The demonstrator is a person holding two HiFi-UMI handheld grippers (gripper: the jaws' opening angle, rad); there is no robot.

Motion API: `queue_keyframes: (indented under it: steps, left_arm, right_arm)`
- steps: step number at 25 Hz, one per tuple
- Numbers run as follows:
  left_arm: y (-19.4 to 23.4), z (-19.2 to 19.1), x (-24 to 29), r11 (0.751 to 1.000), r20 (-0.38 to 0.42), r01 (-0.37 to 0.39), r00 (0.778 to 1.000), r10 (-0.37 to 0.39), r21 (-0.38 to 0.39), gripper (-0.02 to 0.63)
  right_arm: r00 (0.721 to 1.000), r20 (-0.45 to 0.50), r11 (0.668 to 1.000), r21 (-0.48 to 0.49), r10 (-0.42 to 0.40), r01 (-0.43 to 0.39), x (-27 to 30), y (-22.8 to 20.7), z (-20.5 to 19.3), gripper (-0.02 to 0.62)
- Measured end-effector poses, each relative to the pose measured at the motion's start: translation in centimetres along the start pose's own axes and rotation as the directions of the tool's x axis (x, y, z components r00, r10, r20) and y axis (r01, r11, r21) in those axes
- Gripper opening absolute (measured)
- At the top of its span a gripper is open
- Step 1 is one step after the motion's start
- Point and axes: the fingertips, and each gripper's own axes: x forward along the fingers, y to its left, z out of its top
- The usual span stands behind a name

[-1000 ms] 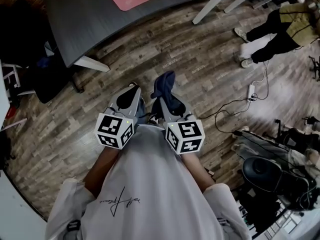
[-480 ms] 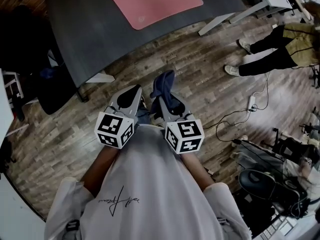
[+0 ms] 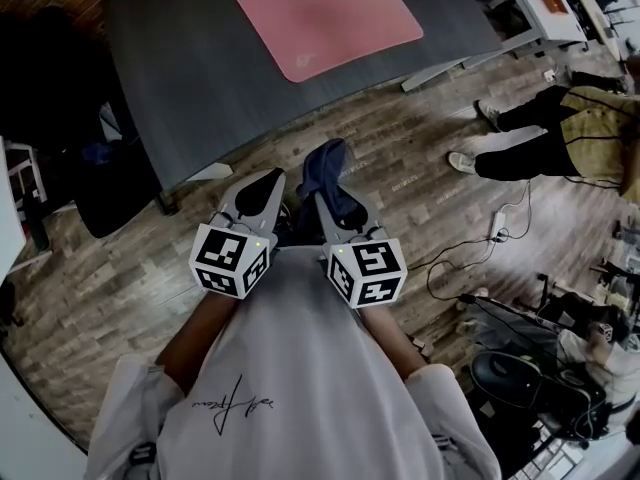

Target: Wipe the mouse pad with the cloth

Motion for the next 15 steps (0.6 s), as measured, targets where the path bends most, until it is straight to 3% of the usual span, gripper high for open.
queue_keyframes:
  steps: [15]
  left_arm:
    - [3.0, 4.2, 4.7, 0.998, 0.036, -0.069, 0.997, 0.069, -0.005, 0.004]
  right_arm:
    - [0.997, 0.026, 0.997, -0.014, 0.073, -0.073, 4.5, -3.7, 5.3, 0.094]
